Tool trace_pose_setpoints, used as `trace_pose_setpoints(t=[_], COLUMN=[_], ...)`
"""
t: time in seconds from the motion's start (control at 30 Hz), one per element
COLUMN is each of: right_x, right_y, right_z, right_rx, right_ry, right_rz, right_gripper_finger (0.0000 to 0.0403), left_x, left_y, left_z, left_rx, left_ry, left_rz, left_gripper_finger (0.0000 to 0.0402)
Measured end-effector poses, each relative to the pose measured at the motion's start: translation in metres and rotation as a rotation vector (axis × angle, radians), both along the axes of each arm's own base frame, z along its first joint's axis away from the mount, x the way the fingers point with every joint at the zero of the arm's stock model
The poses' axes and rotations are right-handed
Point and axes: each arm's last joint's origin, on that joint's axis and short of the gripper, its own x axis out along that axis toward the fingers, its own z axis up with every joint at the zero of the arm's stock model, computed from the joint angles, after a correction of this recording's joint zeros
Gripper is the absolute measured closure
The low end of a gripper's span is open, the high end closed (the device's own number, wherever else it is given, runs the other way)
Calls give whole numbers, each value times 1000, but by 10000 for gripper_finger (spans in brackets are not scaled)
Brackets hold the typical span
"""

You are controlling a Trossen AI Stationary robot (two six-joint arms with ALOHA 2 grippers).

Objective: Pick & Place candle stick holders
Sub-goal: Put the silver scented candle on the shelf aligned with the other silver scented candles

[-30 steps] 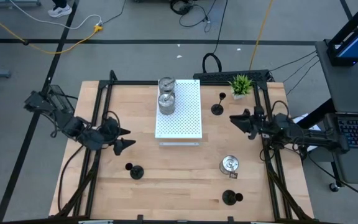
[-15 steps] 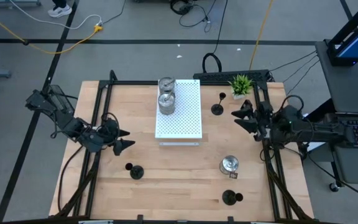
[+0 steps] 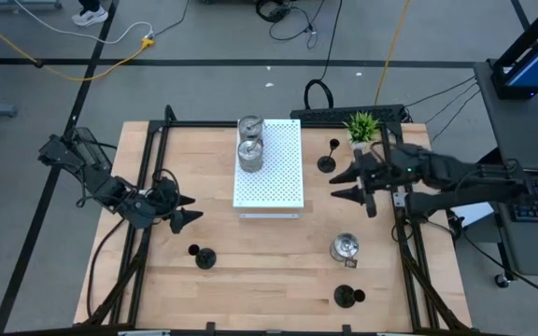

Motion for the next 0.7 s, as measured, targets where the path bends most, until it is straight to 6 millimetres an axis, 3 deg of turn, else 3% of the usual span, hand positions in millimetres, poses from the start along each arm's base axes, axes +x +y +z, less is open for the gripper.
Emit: trace_pose_setpoints(t=[0.23,0.47,0.7], right_x=[2,-9,-6], right_y=[5,5,6], right_z=[-2,-27,-31], right_rx=[100,264,327], right_ry=[365,783,831], right_rz=[-17,-163,-218], right_gripper_finger=[229,229,229], left_x=[0,-1,-1], left_y=[0,0,1], left_z=[-1,-1,-1], left_rx=[4,6,9], left_ry=[7,11,17], left_rz=[-1,-1,-1], left_gripper_finger=[50,50,50])
